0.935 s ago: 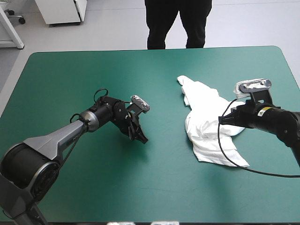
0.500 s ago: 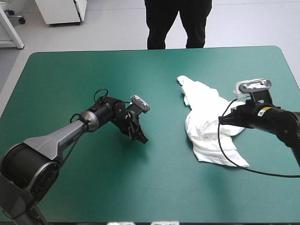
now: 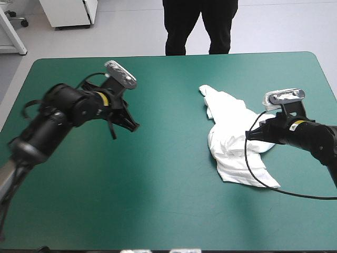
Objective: Fold the cloth
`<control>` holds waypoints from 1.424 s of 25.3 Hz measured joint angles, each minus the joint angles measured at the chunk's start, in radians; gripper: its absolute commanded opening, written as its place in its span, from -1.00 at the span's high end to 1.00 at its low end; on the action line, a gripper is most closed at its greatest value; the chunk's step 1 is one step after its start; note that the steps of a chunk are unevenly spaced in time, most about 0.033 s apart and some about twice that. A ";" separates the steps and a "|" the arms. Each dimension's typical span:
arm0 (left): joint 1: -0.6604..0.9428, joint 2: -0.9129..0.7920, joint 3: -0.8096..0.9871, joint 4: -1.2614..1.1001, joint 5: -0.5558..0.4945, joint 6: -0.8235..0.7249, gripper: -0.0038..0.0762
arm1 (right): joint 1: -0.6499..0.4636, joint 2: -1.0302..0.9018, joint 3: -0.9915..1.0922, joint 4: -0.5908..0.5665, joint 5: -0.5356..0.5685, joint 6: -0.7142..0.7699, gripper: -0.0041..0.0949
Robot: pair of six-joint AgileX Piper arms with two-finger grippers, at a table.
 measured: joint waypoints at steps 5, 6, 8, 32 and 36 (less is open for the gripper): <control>0.000 -0.314 -0.063 0.130 0.077 -0.078 -0.03 | 0.000 0.033 0.000 0.004 0.000 0.000 0.65; 0.000 -0.335 -0.063 0.139 0.082 -0.094 -0.03 | 0.000 0.044 0.000 0.010 0.000 0.000 0.54; 0.000 -0.375 -0.065 0.148 0.092 -0.119 -0.03 | 0.000 0.078 -0.001 0.024 0.000 0.000 0.24; 0.000 -0.372 -0.066 0.152 0.137 -0.146 -0.03 | 0.014 0.694 -0.222 0.029 0.027 -0.038 0.74; 0.000 -0.372 -0.066 0.152 0.137 -0.147 -0.03 | 0.050 0.712 -0.237 0.013 0.030 -0.076 0.95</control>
